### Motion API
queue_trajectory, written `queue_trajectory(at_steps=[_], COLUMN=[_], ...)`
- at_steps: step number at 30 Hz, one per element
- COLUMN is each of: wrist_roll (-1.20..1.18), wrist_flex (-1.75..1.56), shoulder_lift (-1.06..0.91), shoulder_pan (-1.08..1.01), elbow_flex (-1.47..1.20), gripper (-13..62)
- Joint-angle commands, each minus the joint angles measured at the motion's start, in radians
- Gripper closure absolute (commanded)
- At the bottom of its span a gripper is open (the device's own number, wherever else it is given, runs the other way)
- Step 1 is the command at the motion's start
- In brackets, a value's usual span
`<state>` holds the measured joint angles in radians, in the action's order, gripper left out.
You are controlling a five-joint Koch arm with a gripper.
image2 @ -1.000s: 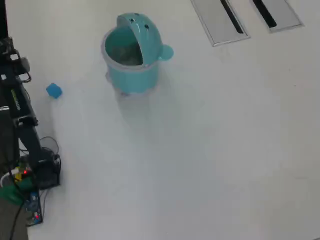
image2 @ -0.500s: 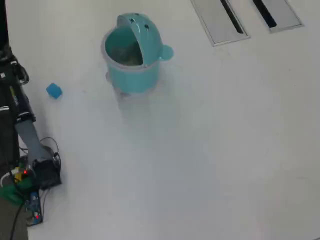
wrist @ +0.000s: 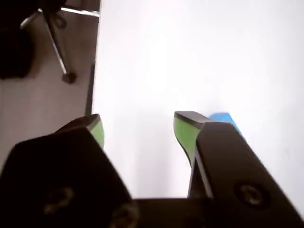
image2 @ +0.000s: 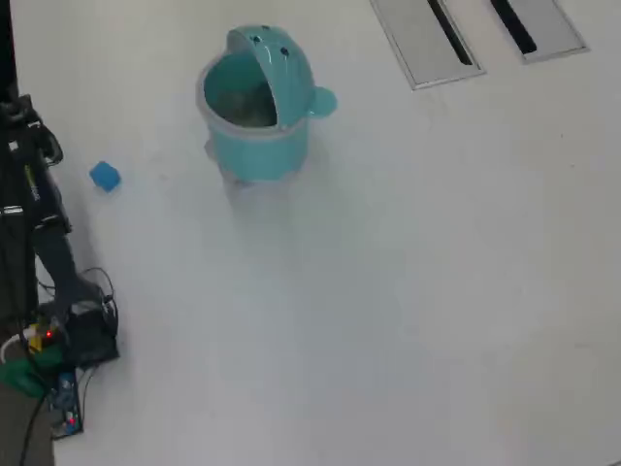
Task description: Grasp RGB lego blocks and put them in the bin one by one.
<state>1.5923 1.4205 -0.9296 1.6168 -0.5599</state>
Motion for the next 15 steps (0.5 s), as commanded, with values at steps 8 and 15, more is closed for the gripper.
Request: queue_trajectory(at_steps=[8, 15], wrist_roll=[-0.011, -0.031], wrist_flex=[-0.04, -0.098], shoulder_lift=[-0.02, -0.011], shoulder_pan=[0.029, 0.052], elbow_flex=[-0.003, -0.095], gripper=[23.2, 23.3])
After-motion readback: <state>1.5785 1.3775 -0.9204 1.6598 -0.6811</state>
